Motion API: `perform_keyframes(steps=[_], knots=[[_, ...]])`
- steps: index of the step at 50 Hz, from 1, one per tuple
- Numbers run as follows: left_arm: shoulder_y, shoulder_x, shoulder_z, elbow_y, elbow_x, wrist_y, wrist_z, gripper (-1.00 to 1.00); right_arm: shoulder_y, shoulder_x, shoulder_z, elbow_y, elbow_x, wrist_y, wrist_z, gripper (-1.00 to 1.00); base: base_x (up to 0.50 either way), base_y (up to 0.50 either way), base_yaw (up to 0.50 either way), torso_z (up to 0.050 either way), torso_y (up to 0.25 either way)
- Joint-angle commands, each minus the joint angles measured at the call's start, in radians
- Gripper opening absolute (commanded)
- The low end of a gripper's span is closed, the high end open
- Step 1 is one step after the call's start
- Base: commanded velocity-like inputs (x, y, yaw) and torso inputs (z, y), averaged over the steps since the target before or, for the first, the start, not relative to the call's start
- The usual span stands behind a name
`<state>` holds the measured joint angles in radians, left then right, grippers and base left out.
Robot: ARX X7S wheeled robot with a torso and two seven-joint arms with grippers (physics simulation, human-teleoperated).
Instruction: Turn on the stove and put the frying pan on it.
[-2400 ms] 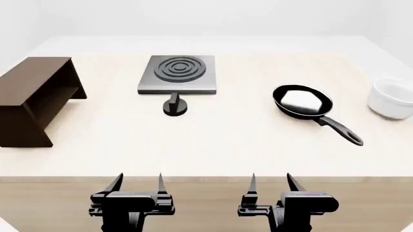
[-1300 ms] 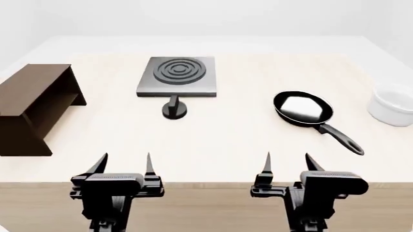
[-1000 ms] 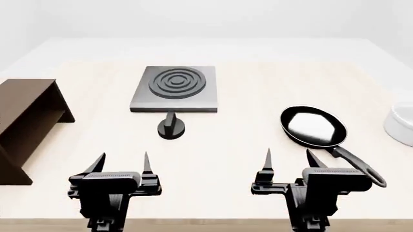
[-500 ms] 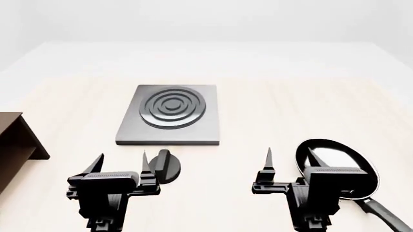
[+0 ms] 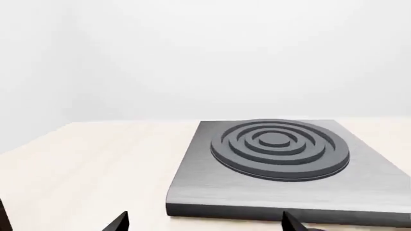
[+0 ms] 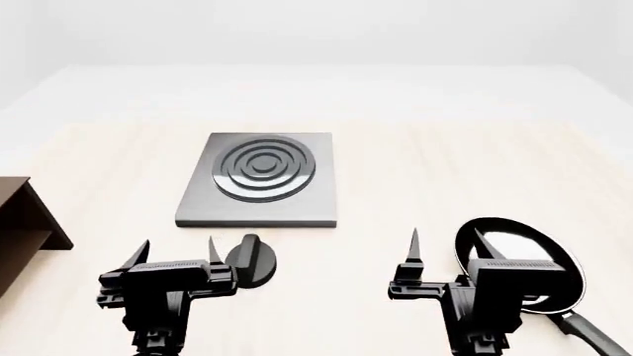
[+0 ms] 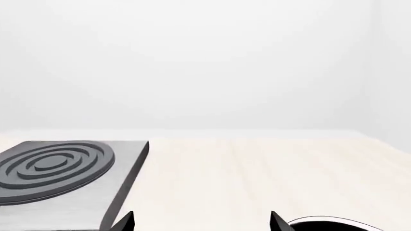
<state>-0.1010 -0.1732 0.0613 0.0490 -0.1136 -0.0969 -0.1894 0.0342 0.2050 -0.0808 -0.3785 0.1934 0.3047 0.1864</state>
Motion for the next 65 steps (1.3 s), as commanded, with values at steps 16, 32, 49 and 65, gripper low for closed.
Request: perform_keyframes(steps=[16, 32, 49, 65], knots=[[-0.053, 0.015, 0.068, -0.303, 0.08, 0.135, -0.031, 1.0, -0.001, 0.017, -0.01, 0.02, 0.018, -0.014, 0.025, 1.0, 0.0, 0.0, 0.0, 0.0, 0.0], [-0.084, 0.043, 0.15, -0.307, 0.091, 0.118, 0.007, 1.0, -0.008, 0.027, -0.014, 0.028, 0.027, -0.026, 0.029, 1.0, 0.0, 0.0, 0.0, 0.0, 0.0], [0.006, 0.023, 0.275, -0.005, 0.081, 0.019, 0.098, 1.0, -0.009, 0.038, -0.005, 0.027, 0.057, -0.018, 0.027, 1.0, 0.0, 0.0, 0.0, 0.0, 0.0], [0.073, -0.049, 0.119, 0.306, -0.055, -0.075, 0.061, 1.0, 0.072, 0.149, -0.065, -0.096, 0.016, 0.181, 0.012, 1.0, 0.0, 0.0, 0.0, 0.0, 0.0]])
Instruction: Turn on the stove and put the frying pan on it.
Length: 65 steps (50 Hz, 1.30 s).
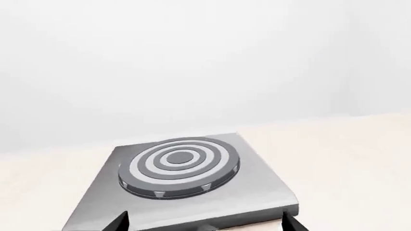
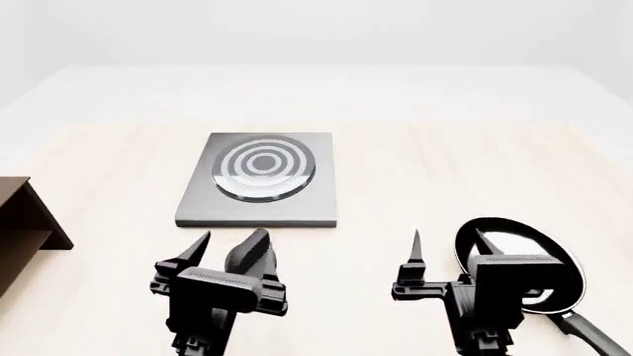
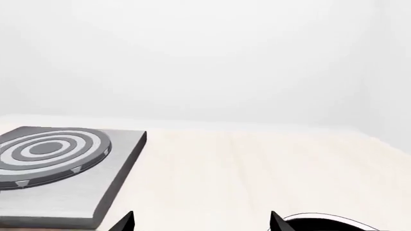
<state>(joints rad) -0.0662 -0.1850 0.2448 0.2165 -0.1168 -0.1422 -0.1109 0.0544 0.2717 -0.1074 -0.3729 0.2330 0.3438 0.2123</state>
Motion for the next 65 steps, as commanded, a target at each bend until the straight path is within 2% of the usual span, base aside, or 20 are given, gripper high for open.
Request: perform_keyframes(steps=[1, 6, 9, 13, 15, 16, 18, 21, 22, 23, 30, 31, 33, 37, 39, 44, 48, 51, 65], knots=[[0.04, -0.039, -0.07, 0.134, -0.058, -0.026, -0.017, 1.0, 0.062, 0.112, -0.052, -0.14, -0.034, 0.17, -0.027, 1.0, 0.0, 0.0, 0.0, 0.0, 0.0], [0.043, -0.04, -0.077, 0.112, -0.064, -0.002, -0.019, 1.0, 0.098, 0.204, -0.076, -0.293, -0.037, 0.296, -0.07, 1.0, 0.0, 0.0, 0.0, 0.0, 0.0], [0.046, -0.04, -0.077, 0.08, -0.062, 0.03, -0.015, 1.0, 0.164, 0.303, -0.124, -0.41, -0.065, 0.438, -0.109, 1.0, 0.0, 0.0, 0.0, 0.0, 0.0], [0.044, -0.043, -0.089, 0.069, -0.08, 0.034, -0.014, 1.0, 0.291, 0.359, -0.099, -0.482, -0.002, 0.667, -0.167, 1.0, 0.0, 0.0, 0.0, 0.0, 0.0], [0.045, -0.046, -0.093, 0.068, -0.083, 0.043, -0.015, 1.0, 0.315, 0.392, -0.081, -0.504, 0.015, 0.685, -0.198, 1.0, 0.0, 0.0, 0.0, 0.0, 0.0], [0.044, -0.048, -0.095, 0.064, -0.085, 0.047, -0.015, 1.0, 0.351, 0.399, -0.065, -0.515, 0.048, 0.765, -0.222, 1.0, 0.0, 0.0, 0.0, 0.0, 0.0], [0.042, -0.05, -0.101, 0.059, -0.093, 0.049, -0.013, 1.0, 0.388, 0.422, -0.059, -0.535, 0.057, 0.823, -0.231, 1.0, 0.0, 0.0, 0.0, 0.0, 0.0], [0.037, -0.052, -0.112, 0.045, -0.109, 0.046, -0.013, 1.0, 0.456, 0.521, -0.087, -0.59, 0.067, 0.951, -0.26, 1.0, 0.0, 0.0, 0.0, 0.0, 0.0], [0.037, -0.052, -0.111, 0.045, -0.11, 0.046, -0.014, 1.0, 0.458, 0.52, -0.087, -0.592, 0.068, 0.953, -0.26, 1.0, 0.0, 0.0, 0.0, 0.0, 0.0], [0.042, -0.054, -0.11, 0.051, -0.109, 0.049, -0.014, 1.0, 0.503, 0.551, -0.094, -0.601, 0.081, 1.028, -0.278, 1.0, 0.0, 0.0, 0.0, 0.0, 0.0], [0.046, -0.059, -0.105, 0.057, -0.106, 0.053, -0.019, 1.0, 0.602, 0.72, -0.129, -0.636, 0.144, 1.196, -0.381, 1.0, 0.0, 0.0, 0.0, 0.0, 0.0], [0.045, -0.059, -0.102, 0.058, -0.104, 0.05, -0.02, 1.0, 0.631, 0.786, -0.087, -0.581, 0.289, 1.227, -0.353, 1.0, 0.0, 0.0, 0.0, 0.0, 0.0], [0.043, -0.059, -0.1, 0.061, -0.103, 0.046, -0.023, 1.0, 0.667, 0.873, -0.074, -0.552, 0.541, 1.226, -0.225, 1.0, 0.0, 0.0, 0.0, 0.0, 0.0], [0.042, -0.061, -0.097, 0.077, -0.107, 0.038, -0.026, 1.0, 0.674, 0.966, -0.09, -0.52, 0.759, 1.223, -0.102, 1.0, 0.0, 0.0, 0.0, 0.0, 0.0], [0.043, -0.062, -0.095, 0.08, -0.106, 0.038, -0.028, 1.0, 0.661, 1.018, -0.144, -0.532, 0.745, 1.199, -0.124, 1.0, 0.0, 0.0, 0.0, 0.0, 0.0], [0.041, -0.068, -0.096, 0.087, -0.108, 0.034, -0.031, 1.0, 0.572, 1.115, -0.132, -0.478, 0.772, 1.156, -0.132, 1.0, 0.0, 0.0, 0.0, 0.0, 0.0], [0.036, -0.069, -0.097, 0.084, -0.111, 0.033, -0.034, 1.0, 0.422, 1.216, -0.119, -0.41, 0.811, 1.062, -0.075, 1.0, 0.0, 0.0, 0.0, 0.0, 0.0], [0.037, -0.07, -0.095, 0.081, -0.113, 0.037, -0.034, 1.0, 0.323, 1.292, -0.168, -0.349, 0.869, 0.96, 0.0, 1.0, 0.0, 0.0, 0.0, 0.0, 0.0], [0.037, -0.074, -0.091, 0.07, -0.115, 0.049, -0.04, 1.0, 0.205, 1.299, -0.27, -0.222, 0.887, 0.938, 0.077, 1.0, 0.0, 0.0, 0.0, 0.0, 0.0]])
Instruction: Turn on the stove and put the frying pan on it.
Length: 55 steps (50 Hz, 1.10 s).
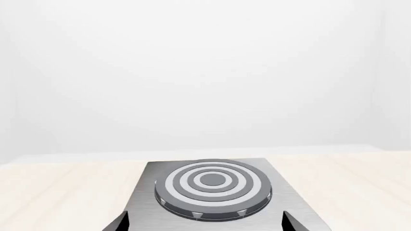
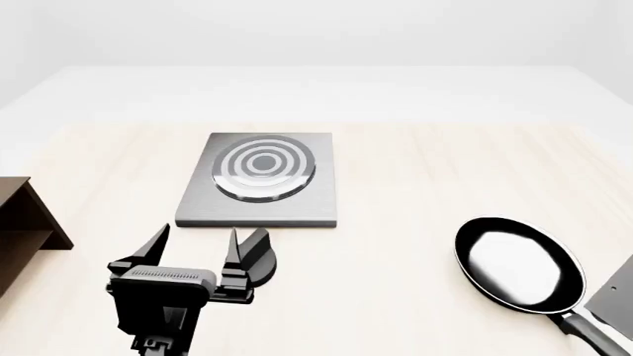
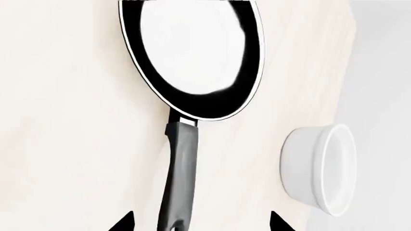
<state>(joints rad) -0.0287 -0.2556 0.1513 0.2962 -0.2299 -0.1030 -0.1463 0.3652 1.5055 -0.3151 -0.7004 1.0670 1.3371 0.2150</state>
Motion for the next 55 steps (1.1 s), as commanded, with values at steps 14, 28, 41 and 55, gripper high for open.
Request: perform_keyframes(steps=[14, 28, 41, 55], knots=[[0.002, -0.003, 0.016, -0.038, 0.003, 0.026, -0.007, 1.0, -0.157, 0.065, -0.102, 0.254, 0.026, -0.295, 0.096, 1.0, 0.0, 0.0, 0.0, 0.0, 0.0], [0.003, -0.006, 0.025, -0.05, 0.006, 0.034, -0.013, 1.0, -0.157, -0.093, -0.165, 0.343, -0.174, -0.408, 0.029, 1.0, 0.0, 0.0, 0.0, 0.0, 0.0], [-0.002, -0.013, 0.027, -0.046, 0.002, 0.028, -0.022, 1.0, -0.117, -0.197, -0.239, 0.444, -0.315, -0.416, -0.067, 1.0, 0.0, 0.0, 0.0, 0.0, 0.0], [-0.005, -0.018, 0.031, -0.036, -0.005, 0.023, -0.029, 1.0, -0.146, -0.242, -0.252, 0.598, -0.372, -0.501, -0.072, 1.0, 0.0, 0.0, 0.0, 0.0, 0.0]])
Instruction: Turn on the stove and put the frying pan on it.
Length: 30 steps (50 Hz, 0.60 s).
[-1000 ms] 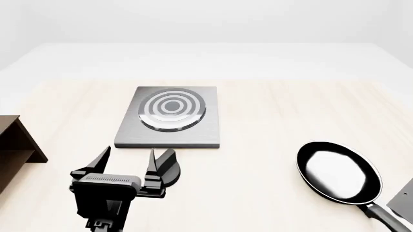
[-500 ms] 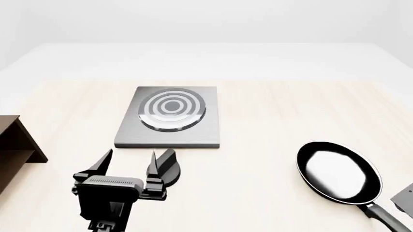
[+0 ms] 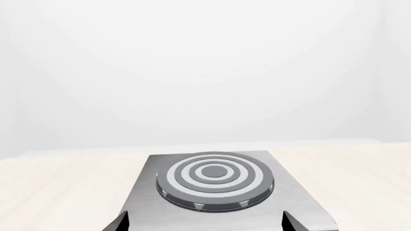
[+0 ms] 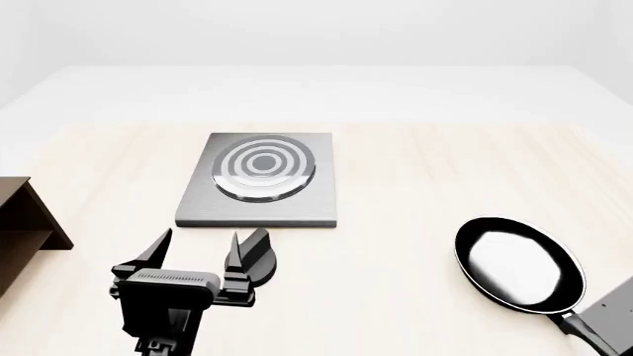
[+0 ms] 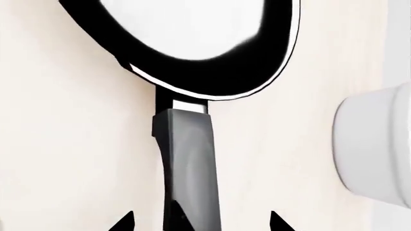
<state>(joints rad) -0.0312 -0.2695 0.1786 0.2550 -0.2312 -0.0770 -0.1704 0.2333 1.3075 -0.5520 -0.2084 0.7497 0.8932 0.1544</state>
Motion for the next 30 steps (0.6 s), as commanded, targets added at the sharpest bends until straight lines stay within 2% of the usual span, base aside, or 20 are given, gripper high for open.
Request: perform_keyframes(steps=[1, 17, 18, 24, 30], knots=[[-0.003, -0.004, 0.004, 0.005, -0.003, -0.002, -0.006, 1.0, -0.016, -0.046, -0.015, 0.113, -0.058, -0.063, -0.008, 1.0, 0.0, 0.0, 0.0, 0.0, 0.0], [-0.001, -0.006, 0.011, -0.01, -0.002, 0.011, -0.012, 1.0, 0.008, -0.12, -0.046, 0.199, -0.112, -0.089, -0.03, 1.0, 0.01, 0.0, 0.0, -0.002, 0.0], [-0.001, -0.007, 0.011, -0.011, -0.002, 0.013, -0.012, 1.0, 0.012, -0.125, -0.046, 0.202, -0.116, -0.09, -0.029, -1.0, 0.02, 0.0, 0.01, -0.011, 0.0], [0.0, -0.009, 0.009, -0.015, -0.005, 0.018, -0.015, 1.0, 0.018, -0.12, -0.039, 0.178, -0.116, -0.096, -0.022, -1.0, 0.01, 0.0, 0.01, -0.006, 0.0], [0.001, -0.011, 0.012, -0.014, -0.007, 0.019, -0.016, 1.0, 0.007, -0.06, 0.014, 0.094, -0.06, -0.093, 0.014, -1.0, 0.01, 0.0, 0.01, -0.005, 0.0]])
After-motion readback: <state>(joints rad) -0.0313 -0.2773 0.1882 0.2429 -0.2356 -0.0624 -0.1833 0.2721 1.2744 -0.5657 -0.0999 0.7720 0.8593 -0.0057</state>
